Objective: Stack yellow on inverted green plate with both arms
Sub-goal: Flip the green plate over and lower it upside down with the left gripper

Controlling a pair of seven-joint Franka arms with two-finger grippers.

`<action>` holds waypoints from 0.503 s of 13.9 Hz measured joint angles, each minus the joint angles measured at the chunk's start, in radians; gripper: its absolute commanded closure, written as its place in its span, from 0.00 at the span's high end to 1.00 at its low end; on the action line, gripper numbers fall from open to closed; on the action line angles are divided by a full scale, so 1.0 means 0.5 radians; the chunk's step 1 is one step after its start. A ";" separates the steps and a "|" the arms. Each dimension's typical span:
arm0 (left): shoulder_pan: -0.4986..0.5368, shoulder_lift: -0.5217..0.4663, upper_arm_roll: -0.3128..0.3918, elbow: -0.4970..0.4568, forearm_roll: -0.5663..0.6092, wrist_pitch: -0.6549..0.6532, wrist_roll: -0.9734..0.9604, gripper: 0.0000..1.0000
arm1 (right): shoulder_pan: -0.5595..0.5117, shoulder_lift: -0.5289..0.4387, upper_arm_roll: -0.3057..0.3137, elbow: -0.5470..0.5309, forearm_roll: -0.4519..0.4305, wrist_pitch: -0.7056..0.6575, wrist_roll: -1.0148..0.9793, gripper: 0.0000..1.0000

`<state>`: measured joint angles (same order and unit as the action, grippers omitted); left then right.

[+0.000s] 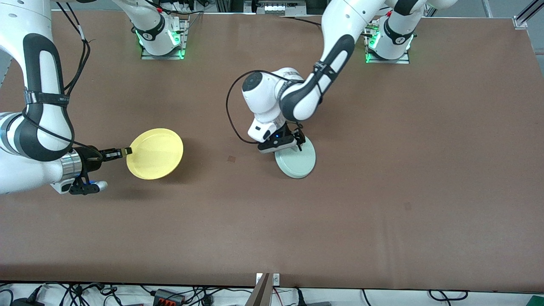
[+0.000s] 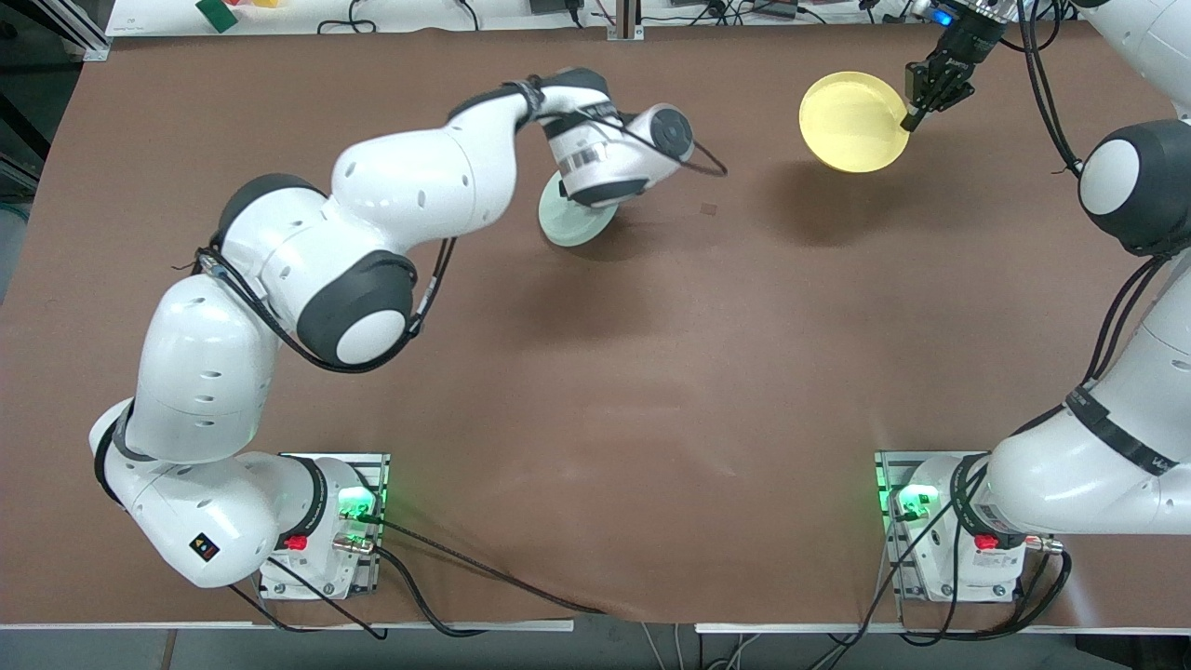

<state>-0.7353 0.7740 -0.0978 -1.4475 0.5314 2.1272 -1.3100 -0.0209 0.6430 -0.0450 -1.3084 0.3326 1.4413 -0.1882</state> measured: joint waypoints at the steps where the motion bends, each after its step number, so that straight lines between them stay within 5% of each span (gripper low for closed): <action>1: 0.023 -0.016 0.000 0.000 -0.073 0.028 0.000 1.00 | 0.000 0.000 0.000 0.012 0.000 0.000 0.000 0.00; 7: 0.054 -0.028 -0.002 -0.021 -0.372 0.125 -0.002 1.00 | -0.004 0.004 -0.011 0.035 0.000 0.000 0.000 0.00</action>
<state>-0.7085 0.7598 -0.0987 -1.4582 0.3454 2.1897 -1.3111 -0.0228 0.6448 -0.0507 -1.2908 0.3325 1.4414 -0.1882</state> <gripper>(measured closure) 0.000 0.982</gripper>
